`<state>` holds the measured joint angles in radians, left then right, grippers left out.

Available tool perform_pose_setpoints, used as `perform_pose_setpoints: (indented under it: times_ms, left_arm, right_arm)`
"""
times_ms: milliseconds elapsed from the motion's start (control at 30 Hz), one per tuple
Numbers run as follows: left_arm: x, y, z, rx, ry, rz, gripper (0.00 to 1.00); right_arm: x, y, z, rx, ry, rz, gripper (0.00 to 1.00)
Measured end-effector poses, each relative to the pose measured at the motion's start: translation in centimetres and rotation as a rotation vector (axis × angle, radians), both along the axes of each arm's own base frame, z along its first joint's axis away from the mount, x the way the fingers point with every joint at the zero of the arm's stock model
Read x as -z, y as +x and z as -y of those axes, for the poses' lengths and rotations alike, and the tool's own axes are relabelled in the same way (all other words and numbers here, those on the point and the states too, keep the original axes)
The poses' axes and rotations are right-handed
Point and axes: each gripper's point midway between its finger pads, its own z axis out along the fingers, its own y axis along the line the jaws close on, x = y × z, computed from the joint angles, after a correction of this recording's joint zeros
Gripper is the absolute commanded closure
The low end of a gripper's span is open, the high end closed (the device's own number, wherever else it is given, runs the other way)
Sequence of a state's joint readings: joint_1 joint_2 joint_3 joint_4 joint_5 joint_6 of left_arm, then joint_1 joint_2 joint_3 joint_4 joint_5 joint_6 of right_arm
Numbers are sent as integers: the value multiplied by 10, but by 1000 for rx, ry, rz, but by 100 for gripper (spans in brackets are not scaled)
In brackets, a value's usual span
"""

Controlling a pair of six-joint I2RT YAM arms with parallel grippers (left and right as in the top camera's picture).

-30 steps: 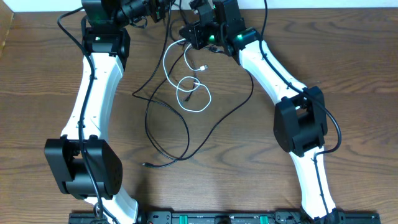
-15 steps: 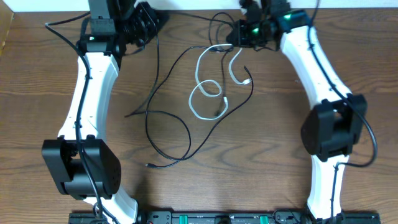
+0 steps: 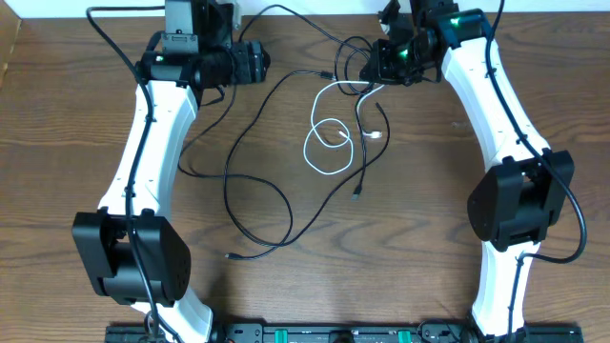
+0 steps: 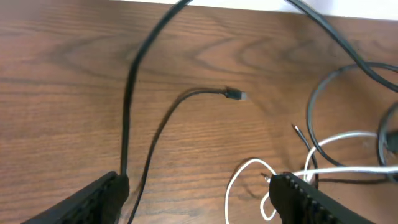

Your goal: Untangle cables

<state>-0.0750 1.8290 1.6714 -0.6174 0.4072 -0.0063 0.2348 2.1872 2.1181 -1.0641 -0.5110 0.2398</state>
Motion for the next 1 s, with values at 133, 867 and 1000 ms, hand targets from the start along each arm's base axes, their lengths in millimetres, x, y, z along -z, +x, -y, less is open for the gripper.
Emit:
perform_pose_setpoints:
  times_ms: [133,867,1000]
  left_arm:
    - [-8,-12,26,218,-46,54,22]
    - [59,-22,160,692,57,176,40]
    - [71,-23,165,717,35,165,76]
  right_arm:
    - [2,0,7,7,-14,-7,99]
    - [2,-4,10,-54,-18,13,99]
    - [2,-4,10,-57,-18,14,99]
